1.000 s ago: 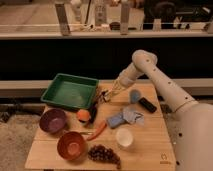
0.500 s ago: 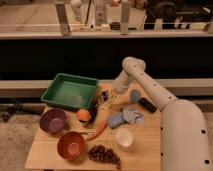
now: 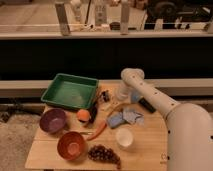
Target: Place banana in table surface
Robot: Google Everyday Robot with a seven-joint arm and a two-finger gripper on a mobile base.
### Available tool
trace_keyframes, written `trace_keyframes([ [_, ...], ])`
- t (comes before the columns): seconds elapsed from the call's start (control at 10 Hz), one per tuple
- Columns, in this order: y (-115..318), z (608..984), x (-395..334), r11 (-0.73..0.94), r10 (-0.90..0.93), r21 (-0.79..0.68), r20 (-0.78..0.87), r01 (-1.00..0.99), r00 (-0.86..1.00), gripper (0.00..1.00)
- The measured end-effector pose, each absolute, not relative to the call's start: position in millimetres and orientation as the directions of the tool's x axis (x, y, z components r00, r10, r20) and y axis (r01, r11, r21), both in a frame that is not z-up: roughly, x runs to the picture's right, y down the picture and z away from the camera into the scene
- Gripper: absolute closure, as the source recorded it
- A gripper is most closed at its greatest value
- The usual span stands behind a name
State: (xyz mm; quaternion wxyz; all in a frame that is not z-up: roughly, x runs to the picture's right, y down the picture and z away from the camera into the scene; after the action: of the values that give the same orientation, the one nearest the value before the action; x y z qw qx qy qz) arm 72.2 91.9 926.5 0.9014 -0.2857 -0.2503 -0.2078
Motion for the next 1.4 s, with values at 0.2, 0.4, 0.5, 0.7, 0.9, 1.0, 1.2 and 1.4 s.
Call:
trace_keyframes([
  [0.2,92.3,928.8,77.7,0.758,-0.211,-0.433,0.545,0.488,0.811,0.5],
  [0.4,90.5,928.7,76.1,0.757,-0.195,-0.434,0.563,0.488,0.803,0.3],
  [0.5,88.5,926.2,77.4,0.755,-0.184,-0.431,0.585,0.495,0.79,0.22],
  [0.7,82.5,921.2,72.2,0.749,-0.187,-0.423,0.604,0.51,0.774,0.2],
  [0.9,69.1,911.8,67.6,0.756,-0.19,-0.416,0.6,0.506,0.777,0.2],
  [1.0,60.2,903.3,67.0,0.765,-0.192,-0.409,0.592,0.498,0.782,0.2],
  [1.2,38.9,884.0,62.7,0.789,-0.214,-0.38,0.567,0.483,0.796,0.2],
  [1.4,32.4,880.1,60.2,0.804,-0.23,-0.359,0.548,0.474,0.804,0.2],
])
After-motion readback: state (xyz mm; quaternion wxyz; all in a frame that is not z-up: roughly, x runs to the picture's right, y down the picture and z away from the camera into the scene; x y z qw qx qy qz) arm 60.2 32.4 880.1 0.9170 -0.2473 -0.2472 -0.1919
